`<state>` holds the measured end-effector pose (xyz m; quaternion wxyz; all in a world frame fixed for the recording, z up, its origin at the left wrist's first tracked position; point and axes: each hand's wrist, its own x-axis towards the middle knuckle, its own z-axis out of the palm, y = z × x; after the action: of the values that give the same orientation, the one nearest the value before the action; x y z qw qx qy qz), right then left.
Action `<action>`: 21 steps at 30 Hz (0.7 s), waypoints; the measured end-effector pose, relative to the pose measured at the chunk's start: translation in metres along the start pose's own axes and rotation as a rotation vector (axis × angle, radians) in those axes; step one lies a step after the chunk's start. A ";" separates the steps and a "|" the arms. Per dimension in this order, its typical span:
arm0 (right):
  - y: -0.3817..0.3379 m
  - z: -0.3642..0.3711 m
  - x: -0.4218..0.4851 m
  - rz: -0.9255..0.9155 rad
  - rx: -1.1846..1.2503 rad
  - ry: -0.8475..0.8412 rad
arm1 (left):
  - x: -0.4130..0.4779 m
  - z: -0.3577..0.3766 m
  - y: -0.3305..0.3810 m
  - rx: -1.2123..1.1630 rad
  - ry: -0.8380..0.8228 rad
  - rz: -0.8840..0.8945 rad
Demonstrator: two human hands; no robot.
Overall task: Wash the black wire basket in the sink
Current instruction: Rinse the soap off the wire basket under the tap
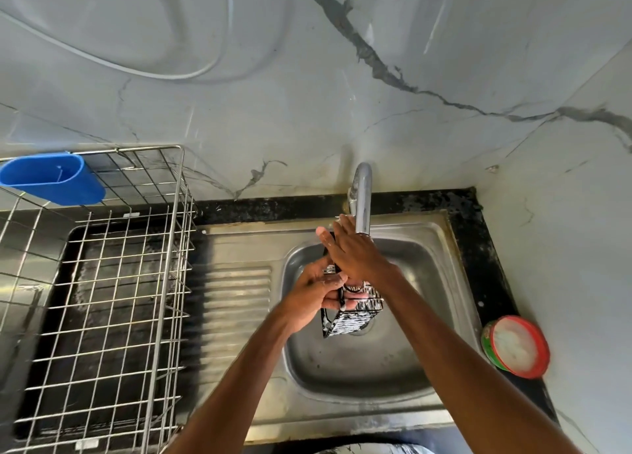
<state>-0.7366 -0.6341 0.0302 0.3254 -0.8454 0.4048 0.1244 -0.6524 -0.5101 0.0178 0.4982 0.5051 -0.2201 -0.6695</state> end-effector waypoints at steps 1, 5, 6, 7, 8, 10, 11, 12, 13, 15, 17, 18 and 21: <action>-0.002 -0.001 0.001 -0.019 -0.009 -0.017 | 0.000 -0.001 -0.001 -0.004 0.006 0.000; -0.018 0.004 -0.007 -0.103 -0.039 0.028 | 0.001 -0.005 -0.008 -0.003 0.110 0.011; -0.021 0.010 -0.010 -0.157 -0.067 0.048 | 0.001 -0.007 -0.009 0.001 0.135 0.023; -0.022 0.014 -0.013 -0.209 -0.107 0.039 | 0.001 -0.007 -0.010 0.004 0.154 0.034; -0.021 0.017 -0.014 -0.248 -0.126 0.034 | 0.001 -0.008 -0.010 0.007 0.166 0.042; -0.018 0.015 -0.010 -0.276 -0.145 0.025 | 0.003 -0.010 -0.011 -0.009 0.185 0.040; -0.016 0.012 -0.006 -0.260 -0.120 0.026 | 0.004 -0.011 -0.011 -0.021 0.190 0.034; -0.015 0.008 -0.002 -0.229 -0.082 0.029 | 0.006 -0.013 -0.011 -0.042 0.191 0.028; -0.015 0.004 0.001 -0.181 -0.061 0.025 | 0.007 -0.012 -0.009 -0.067 0.189 0.020; -0.013 -0.003 0.001 -0.092 -0.055 0.024 | 0.009 -0.010 -0.007 -0.096 0.176 0.002; -0.011 0.001 -0.011 -0.081 -0.046 0.040 | 0.011 -0.007 -0.006 -0.079 0.202 -0.004; -0.009 0.007 -0.021 -0.110 -0.038 0.048 | 0.012 -0.008 -0.008 -0.081 0.228 -0.002; 0.001 0.029 -0.052 -0.195 -0.010 0.057 | 0.012 -0.013 -0.015 -0.106 0.238 0.031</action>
<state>-0.7691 -0.5841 0.0328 0.3202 -0.8855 0.3293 0.0699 -0.6472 -0.5118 -0.0047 0.5569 0.5503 -0.1314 -0.6081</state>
